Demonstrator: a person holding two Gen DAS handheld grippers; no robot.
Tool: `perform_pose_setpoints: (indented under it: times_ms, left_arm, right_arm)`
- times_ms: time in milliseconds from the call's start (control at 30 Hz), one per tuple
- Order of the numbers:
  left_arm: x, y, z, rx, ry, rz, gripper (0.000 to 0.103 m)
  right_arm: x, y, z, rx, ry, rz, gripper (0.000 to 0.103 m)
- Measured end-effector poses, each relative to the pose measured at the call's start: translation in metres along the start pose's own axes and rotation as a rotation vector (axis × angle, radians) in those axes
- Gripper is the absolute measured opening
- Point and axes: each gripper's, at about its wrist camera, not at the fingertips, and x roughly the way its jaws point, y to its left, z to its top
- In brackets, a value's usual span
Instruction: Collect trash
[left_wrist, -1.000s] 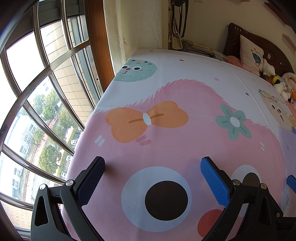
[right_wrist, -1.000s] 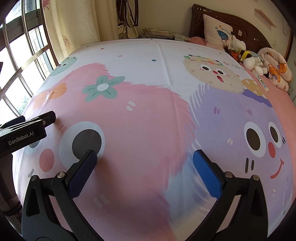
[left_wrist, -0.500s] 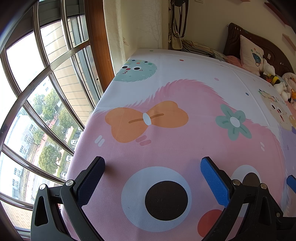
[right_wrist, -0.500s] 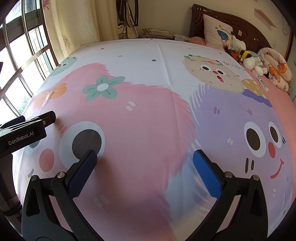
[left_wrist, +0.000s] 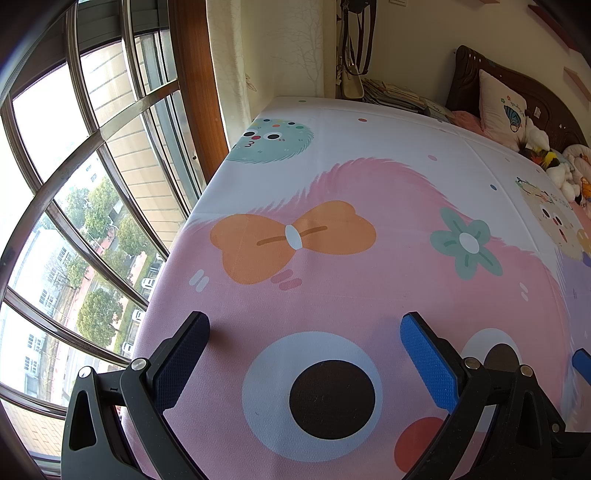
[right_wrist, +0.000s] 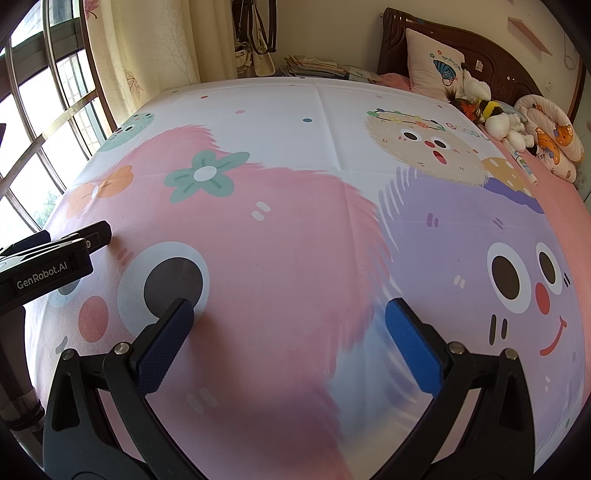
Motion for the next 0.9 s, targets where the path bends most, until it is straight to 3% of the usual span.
perform_pose_setpoints:
  times_ms: [900]
  left_arm:
    - [0.0012,0.0004,0.0004,0.0,0.0,0.0,0.102]
  right_arm:
    - [0.0008,-0.0002,-0.0014,0.0,0.0,0.0,0.103]
